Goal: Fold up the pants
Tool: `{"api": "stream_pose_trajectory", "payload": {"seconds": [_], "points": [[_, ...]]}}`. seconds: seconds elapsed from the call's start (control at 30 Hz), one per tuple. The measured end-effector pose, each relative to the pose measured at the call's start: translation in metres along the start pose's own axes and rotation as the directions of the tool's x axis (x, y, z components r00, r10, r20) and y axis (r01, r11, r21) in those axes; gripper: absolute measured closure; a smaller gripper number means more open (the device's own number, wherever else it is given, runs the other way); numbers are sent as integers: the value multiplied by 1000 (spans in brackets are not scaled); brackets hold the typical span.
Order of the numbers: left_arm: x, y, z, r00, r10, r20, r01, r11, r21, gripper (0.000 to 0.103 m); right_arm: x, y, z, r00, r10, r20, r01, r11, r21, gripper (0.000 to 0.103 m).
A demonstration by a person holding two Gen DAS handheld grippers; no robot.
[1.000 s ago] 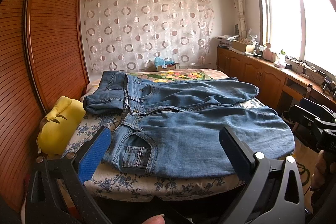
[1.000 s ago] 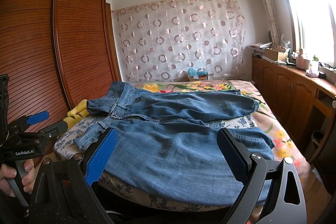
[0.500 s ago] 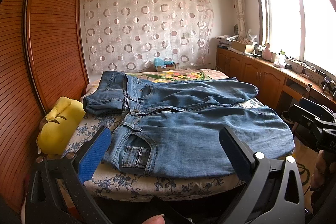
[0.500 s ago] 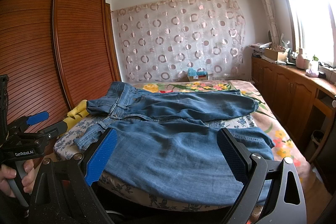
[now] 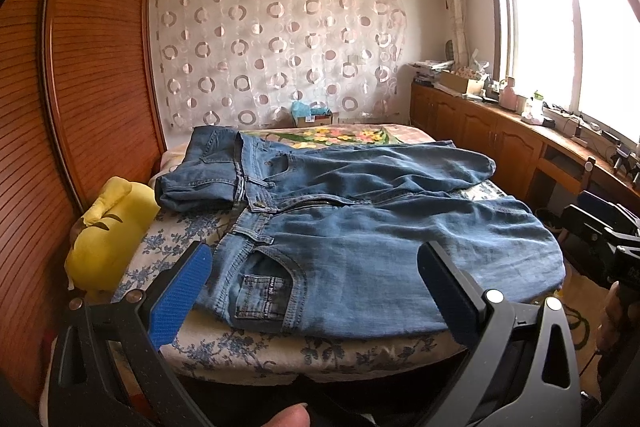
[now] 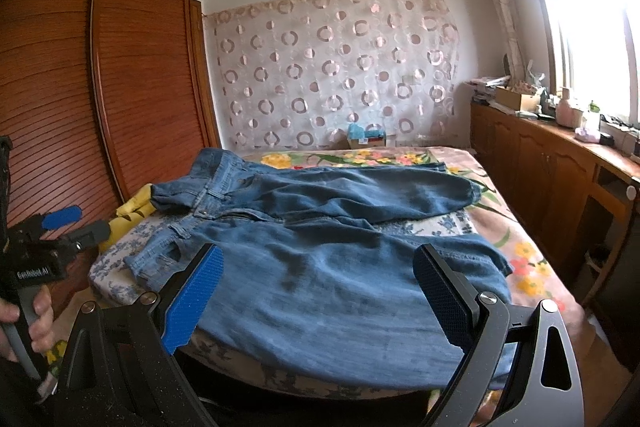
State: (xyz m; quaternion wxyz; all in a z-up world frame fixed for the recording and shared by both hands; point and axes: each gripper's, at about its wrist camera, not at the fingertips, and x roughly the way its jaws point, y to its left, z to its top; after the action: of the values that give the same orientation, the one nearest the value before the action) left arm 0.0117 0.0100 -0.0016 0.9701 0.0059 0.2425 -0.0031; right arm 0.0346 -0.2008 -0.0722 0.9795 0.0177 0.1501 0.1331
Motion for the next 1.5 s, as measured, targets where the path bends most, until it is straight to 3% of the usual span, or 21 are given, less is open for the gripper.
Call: {"api": "stream_pose_trajectory", "payload": {"seconds": [0.53,0.87,1.1,1.27,1.5], "points": [[29,17,-14,996,-19,-89,19,1000,-6,0,-1,-36,-9,991,-85,-99,84,996,-6,7],[40,12,-21,992,-30,-126,30,1000,-7,0,1,-57,-19,959,-180,-218,192,981,37,10],[48,9,-25,989,-36,-142,35,999,-8,0,-6,-48,-15,945,-169,-280,199,977,81,13],[52,5,-28,987,-38,-156,38,999,-2,0,-7,-40,-10,943,-128,-307,172,978,121,22],[53,8,-30,986,-33,-162,32,999,-8,0,-16,-34,-6,938,-98,-333,156,976,150,47]]}}
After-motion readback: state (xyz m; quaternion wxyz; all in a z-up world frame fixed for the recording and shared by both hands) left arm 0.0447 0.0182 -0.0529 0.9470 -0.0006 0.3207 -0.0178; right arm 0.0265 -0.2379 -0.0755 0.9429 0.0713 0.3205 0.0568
